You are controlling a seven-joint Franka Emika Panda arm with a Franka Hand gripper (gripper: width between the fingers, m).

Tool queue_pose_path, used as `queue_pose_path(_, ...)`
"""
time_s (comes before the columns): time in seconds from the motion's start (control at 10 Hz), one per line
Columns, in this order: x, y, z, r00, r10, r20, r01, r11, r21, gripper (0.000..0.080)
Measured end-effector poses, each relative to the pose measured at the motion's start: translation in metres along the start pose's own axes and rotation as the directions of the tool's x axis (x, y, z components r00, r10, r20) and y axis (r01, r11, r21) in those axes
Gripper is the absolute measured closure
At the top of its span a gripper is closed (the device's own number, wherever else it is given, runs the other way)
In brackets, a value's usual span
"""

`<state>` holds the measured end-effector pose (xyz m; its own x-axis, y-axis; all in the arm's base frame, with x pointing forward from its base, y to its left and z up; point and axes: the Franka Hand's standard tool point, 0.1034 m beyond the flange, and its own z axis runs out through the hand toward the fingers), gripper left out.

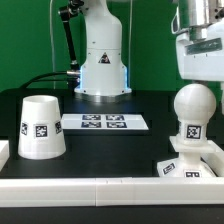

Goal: Assemble lamp

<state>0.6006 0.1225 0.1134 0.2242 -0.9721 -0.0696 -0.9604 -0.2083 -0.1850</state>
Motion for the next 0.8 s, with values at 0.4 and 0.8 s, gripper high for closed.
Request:
queue_pose_path(0.4,-0.006,0.010,0.000,0.995,-0.093,0.030,0.095,0.994,-0.054,0.0101)
queue_pose_path(0.8,-0.007,0.024,-0.004,0.841,-0.536,0.073,0.541,0.834,-0.108,0.0101)
